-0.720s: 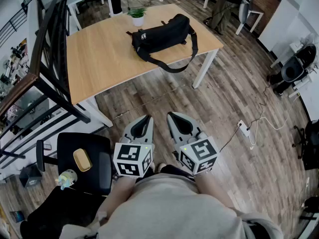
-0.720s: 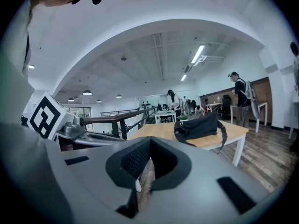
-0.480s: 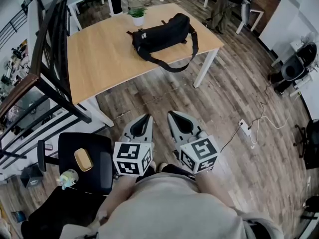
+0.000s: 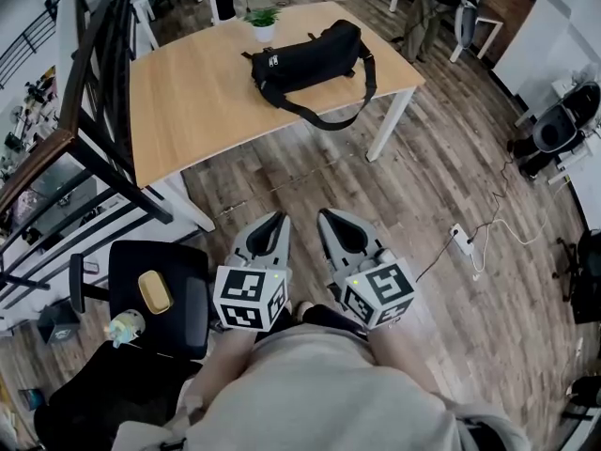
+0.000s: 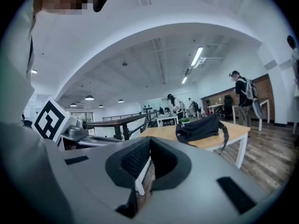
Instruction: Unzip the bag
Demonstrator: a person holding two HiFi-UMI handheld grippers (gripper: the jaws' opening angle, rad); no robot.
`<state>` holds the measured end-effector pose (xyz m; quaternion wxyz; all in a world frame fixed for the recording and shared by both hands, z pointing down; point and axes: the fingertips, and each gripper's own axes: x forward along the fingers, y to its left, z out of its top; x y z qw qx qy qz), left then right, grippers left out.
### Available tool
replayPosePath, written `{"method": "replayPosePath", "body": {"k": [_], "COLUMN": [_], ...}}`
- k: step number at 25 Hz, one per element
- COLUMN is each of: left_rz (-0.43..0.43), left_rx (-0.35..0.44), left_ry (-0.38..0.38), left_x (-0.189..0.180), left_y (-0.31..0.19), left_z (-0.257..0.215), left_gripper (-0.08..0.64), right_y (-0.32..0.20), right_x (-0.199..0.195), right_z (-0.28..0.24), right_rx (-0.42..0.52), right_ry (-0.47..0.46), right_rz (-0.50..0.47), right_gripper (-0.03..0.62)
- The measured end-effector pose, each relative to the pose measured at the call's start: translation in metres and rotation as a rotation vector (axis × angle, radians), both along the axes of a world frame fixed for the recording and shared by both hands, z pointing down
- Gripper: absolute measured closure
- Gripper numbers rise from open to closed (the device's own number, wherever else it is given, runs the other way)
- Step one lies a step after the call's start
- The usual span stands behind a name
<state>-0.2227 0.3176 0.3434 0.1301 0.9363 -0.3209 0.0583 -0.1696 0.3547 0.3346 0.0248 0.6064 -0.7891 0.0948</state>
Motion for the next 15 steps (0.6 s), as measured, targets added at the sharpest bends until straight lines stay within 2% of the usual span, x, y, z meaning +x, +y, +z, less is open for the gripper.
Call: {"method": "replayPosePath", "body": {"k": [3, 5, 8, 12, 15], "left_rz": [-0.009, -0.008, -0.006, 0.012, 0.008], "left_rx": [0.003, -0.001, -0.004, -0.018, -0.033], "left_ry": [0.000, 0.005, -0.002, -0.034, -0.051], "left_x": [0.007, 0.014, 0.024, 0.033, 0.034], "left_y": [0.004, 0.008, 0.016, 0.025, 0.021], "left_z": [0.001, 0.003, 0.007, 0.014, 0.020], "left_gripper": [0.526, 0.526, 0.524, 0.465, 0.462], "right_y": [0.007, 0.013, 0.022, 0.026, 0.019], "right_x": [0.008, 0.014, 0.028, 0.041, 0.045], "right_z": [0.003, 0.007, 0.011, 0.018, 0.026], "right_rx": [-0.009, -0.020, -0.024, -0.032, -0.045], "right_ry": [0.001, 0.004, 0.002, -0.025, -0.039], "right_rz": [0.003, 0.002, 0.011, 0.020, 0.014], "right_gripper": [0.581, 0.529, 0.526, 0.513, 0.505]}}
